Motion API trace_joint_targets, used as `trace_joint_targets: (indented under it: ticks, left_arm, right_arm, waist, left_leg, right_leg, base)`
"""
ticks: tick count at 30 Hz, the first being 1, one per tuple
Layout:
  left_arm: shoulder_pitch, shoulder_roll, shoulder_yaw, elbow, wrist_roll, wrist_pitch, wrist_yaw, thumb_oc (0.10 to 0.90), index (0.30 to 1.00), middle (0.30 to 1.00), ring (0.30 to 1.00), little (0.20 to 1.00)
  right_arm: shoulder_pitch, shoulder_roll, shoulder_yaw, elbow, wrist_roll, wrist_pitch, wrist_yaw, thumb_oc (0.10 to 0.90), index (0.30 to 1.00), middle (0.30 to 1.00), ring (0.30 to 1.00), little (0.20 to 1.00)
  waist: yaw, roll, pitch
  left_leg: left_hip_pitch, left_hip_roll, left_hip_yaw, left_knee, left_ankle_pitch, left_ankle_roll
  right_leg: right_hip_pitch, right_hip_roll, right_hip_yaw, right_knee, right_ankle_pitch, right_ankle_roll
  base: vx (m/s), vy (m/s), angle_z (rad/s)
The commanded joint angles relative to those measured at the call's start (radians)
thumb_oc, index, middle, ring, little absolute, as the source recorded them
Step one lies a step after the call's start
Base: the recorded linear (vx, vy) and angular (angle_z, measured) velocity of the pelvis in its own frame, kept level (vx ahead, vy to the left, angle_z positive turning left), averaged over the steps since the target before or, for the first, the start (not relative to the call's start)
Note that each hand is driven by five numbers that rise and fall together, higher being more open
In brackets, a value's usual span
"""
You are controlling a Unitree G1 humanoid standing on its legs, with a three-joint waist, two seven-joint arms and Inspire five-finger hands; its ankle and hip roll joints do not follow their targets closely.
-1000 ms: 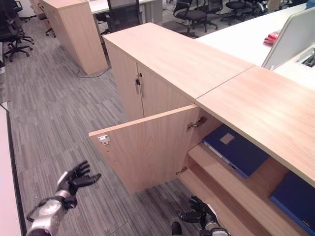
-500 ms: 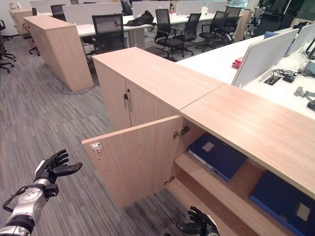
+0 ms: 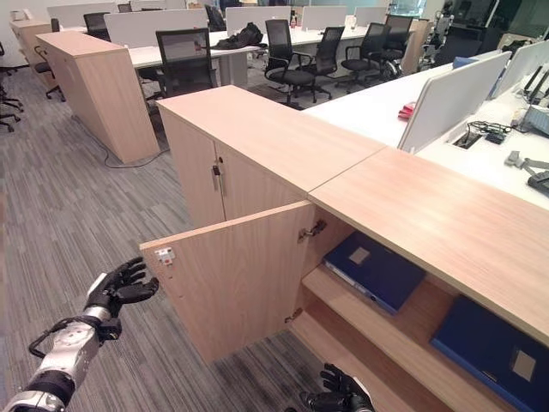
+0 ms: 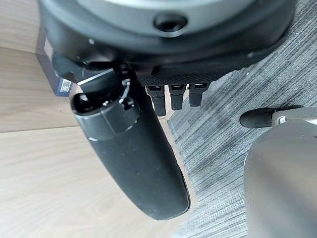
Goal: Put the empty folder in the office cabinet
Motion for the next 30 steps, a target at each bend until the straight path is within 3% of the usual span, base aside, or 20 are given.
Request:
trace_joint_targets:
  ticks: [1,11,12,25,28,30]
  left_arm:
    - [-0.108,-0.032,-0.023,-0.075,-0.006,-0.084,-0.062,0.800,0.900,0.900,0.900,0.900]
    - [0.027,-0.078,-0.119,-0.318,-0.043,-0.054,-0.177,0.800,0.900,0.900,0.900,0.900]
    - [0.065,-0.068,-0.141,-0.398,-0.069,-0.041,-0.218,0.800,0.900,0.900,0.900,0.900]
    - [0.191,0.000,-0.174,-0.604,-0.155,0.013,-0.348,0.800,0.900,0.900,0.900,0.900]
    - [0.207,0.019,-0.177,-0.633,-0.173,0.022,-0.367,0.800,0.900,0.900,0.900,0.900]
    - [0.216,0.033,-0.179,-0.665,-0.185,0.022,-0.368,0.800,0.900,0.900,0.900,0.900]
  right_arm:
    - [-0.076,-0.032,-0.022,-0.018,-0.014,-0.050,0.016,0.800,0.900,0.900,0.900,0.900]
    - [-0.069,-0.020,-0.037,-0.033,-0.027,-0.043,0.025,0.800,0.900,0.900,0.900,0.900]
    - [-0.062,-0.013,-0.044,-0.030,-0.029,-0.042,0.028,0.800,0.900,0.900,0.900,0.900]
    - [-0.041,0.008,-0.084,-0.018,-0.017,-0.036,0.037,0.800,0.900,0.900,0.900,0.900]
    - [-0.047,0.012,-0.096,-0.023,-0.010,-0.038,0.033,0.800,0.900,0.900,0.900,0.900]
    - [-0.086,0.015,-0.107,-0.029,0.005,-0.043,0.019,0.800,0.900,0.900,0.900,0.900]
  waist:
    - [-0.015,0.038,-0.003]
    - [-0.003,0.042,0.008]
    - [0.001,0.043,0.012]
    - [0.001,0.051,0.040]
    - [-0.010,0.057,0.061]
    - [-0.015,0.068,0.100]
  left_leg:
    - [-0.013,-0.002,0.008,-0.003,-0.026,-0.006]
    - [-0.016,-0.010,-0.003,-0.003,-0.030,0.004]
    - [-0.022,-0.015,-0.010,-0.003,-0.030,0.008]
    - [-0.029,-0.045,-0.013,-0.003,-0.042,0.034]
    - [-0.038,-0.054,-0.002,-0.003,-0.044,0.041]
    - [-0.059,-0.056,0.038,-0.003,-0.042,0.049]
  right_leg:
    - [0.079,-0.038,-0.085,0.036,-0.126,0.078]
    - [0.083,-0.044,-0.097,0.038,-0.126,0.076]
    - [0.080,-0.048,-0.098,0.041,-0.126,0.077]
    - [0.035,-0.078,-0.071,0.104,-0.127,0.090]
    - [-0.005,-0.083,-0.055,0.125,-0.117,0.097]
    - [-0.087,-0.083,-0.050,0.191,-0.101,0.116]
  base:
    - [0.00,0.000,0.00]
    - [0.00,0.008,0.04]
    - [-0.01,0.024,0.04]
    - [-0.01,0.035,0.02]
    - [-0.07,0.043,-0.12]
    - [-0.20,0.054,-0.34]
